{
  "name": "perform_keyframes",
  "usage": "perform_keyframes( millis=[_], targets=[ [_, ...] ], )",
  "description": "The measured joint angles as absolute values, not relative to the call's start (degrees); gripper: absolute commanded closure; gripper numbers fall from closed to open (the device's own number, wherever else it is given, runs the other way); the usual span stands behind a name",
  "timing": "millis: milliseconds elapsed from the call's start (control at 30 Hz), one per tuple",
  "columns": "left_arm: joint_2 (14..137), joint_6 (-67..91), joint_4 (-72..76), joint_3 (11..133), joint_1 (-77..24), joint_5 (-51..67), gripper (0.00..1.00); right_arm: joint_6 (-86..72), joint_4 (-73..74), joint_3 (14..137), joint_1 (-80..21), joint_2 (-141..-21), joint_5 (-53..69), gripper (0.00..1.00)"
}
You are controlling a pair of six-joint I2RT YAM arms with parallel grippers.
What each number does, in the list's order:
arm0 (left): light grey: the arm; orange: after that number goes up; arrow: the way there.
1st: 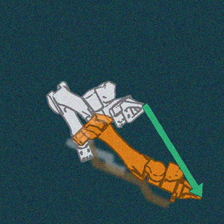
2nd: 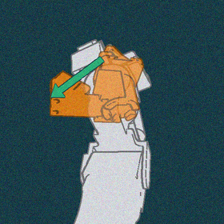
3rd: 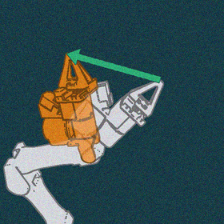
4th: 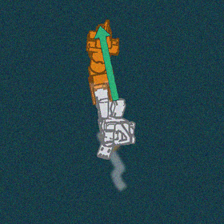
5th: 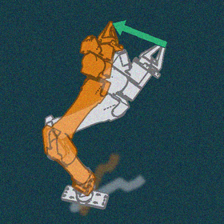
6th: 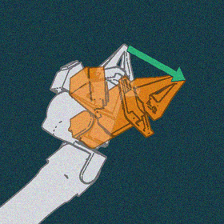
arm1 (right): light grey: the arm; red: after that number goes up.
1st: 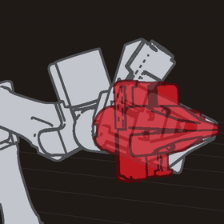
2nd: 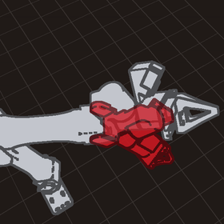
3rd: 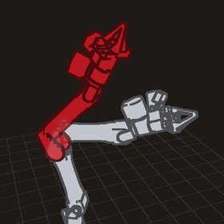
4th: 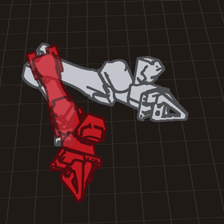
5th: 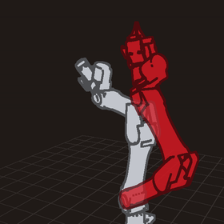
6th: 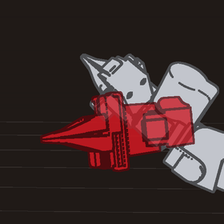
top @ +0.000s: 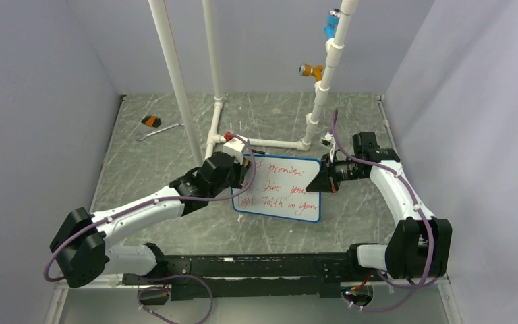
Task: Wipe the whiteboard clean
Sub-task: Erase the center of the board with the whiteboard.
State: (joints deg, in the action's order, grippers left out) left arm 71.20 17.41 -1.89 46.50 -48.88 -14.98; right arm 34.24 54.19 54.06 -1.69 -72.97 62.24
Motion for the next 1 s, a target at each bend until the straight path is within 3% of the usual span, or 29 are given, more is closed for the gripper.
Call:
perform_keyframes(
  millis=[267,700,1000],
  targets=[
    [74.50,17.87,-1.69,47.48,-55.05,-19.29,1.00,34.24,54.39,54.06,-1.65,-73.08,62.22,1.00],
    [71.83,18.37,-1.91,46.09,-49.28,-15.92,1.00,33.91,54.35,54.08,-1.67,-73.08,62.22,1.00],
    [74.00,19.18,-1.50,46.22,-55.44,-17.96,1.00,34.41,54.59,54.08,-1.67,-73.14,62.22,1.00]
  ],
)
